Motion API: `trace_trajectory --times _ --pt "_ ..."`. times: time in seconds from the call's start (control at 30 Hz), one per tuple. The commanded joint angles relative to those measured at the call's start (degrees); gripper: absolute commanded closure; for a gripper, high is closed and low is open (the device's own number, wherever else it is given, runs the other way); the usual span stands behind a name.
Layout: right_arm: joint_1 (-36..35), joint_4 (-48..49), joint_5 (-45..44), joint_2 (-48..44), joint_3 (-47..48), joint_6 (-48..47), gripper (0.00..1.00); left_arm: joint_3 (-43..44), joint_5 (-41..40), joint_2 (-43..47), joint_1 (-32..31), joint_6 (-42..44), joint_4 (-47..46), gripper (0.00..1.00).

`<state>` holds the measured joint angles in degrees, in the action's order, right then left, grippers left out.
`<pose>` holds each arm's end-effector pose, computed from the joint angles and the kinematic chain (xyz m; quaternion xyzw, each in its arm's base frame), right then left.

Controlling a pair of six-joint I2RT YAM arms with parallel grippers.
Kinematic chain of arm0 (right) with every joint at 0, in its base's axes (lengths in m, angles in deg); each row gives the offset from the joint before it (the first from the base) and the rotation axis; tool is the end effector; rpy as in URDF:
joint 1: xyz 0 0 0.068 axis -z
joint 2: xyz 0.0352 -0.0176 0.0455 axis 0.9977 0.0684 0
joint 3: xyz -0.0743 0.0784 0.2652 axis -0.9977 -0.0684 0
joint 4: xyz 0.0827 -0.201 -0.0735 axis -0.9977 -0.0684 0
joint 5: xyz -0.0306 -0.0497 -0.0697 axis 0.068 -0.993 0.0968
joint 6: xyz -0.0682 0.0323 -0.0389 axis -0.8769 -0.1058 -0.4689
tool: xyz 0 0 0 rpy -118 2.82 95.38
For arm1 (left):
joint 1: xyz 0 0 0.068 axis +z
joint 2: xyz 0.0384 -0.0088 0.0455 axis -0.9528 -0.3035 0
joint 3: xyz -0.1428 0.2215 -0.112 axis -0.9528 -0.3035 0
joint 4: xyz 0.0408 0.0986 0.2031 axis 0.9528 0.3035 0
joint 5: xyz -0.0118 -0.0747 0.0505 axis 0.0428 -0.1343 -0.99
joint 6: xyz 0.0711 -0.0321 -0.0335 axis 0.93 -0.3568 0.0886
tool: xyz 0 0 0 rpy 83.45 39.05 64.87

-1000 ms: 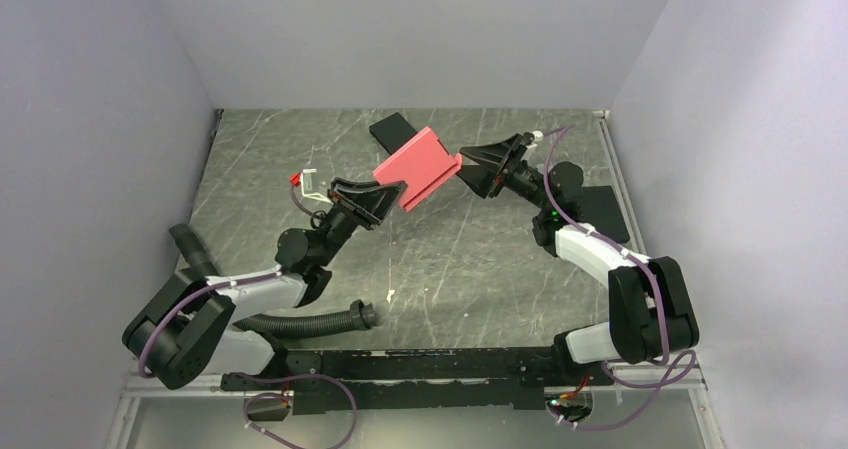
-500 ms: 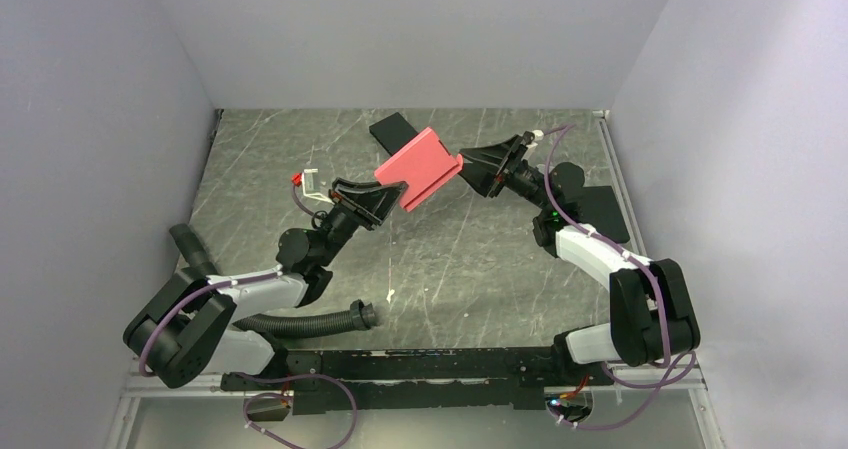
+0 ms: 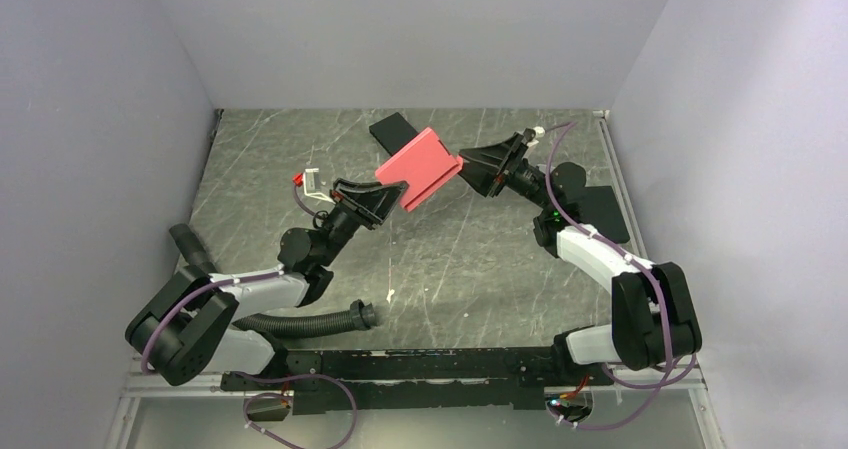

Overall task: Fold the paper box
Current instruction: Close the paper box.

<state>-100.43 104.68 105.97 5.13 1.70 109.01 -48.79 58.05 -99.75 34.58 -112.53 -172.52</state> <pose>0.2625 0.1207 0.3363 0.1859 0.6013 0.7568 0.1766 0.1951 -0.1626 0.3311 -0.0216 0.4857 -0.6548 0.5787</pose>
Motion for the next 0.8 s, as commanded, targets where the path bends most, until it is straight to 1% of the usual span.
trace_trajectory --times 0.0,0.17,0.43,0.67,0.77 --pt "-0.32 0.46 1.16 -2.04 3.37 -2.25 0.50 1.61 -1.11 -0.11 -0.21 -1.10 -4.37 0.98" --pt "-0.42 -1.18 1.35 -2.49 3.62 -3.41 0.52 1.85 -1.01 -0.22 -0.21 -1.38 -4.37 0.98" --pt "-0.42 -0.67 1.20 -3.00 3.07 -2.52 0.51 1.66 -1.13 -0.01 -0.16 -1.57 -4.37 0.98" --pt "-0.34 -2.28 0.94 -3.80 2.75 -6.17 0.51 1.34 -3.25 0.46 -0.21 -2.94 -4.37 0.99" --pt "-0.30 -1.56 1.12 -4.18 2.82 -8.03 0.48 0.84 -4.47 0.64 -0.21 -4.13 -4.39 0.99"
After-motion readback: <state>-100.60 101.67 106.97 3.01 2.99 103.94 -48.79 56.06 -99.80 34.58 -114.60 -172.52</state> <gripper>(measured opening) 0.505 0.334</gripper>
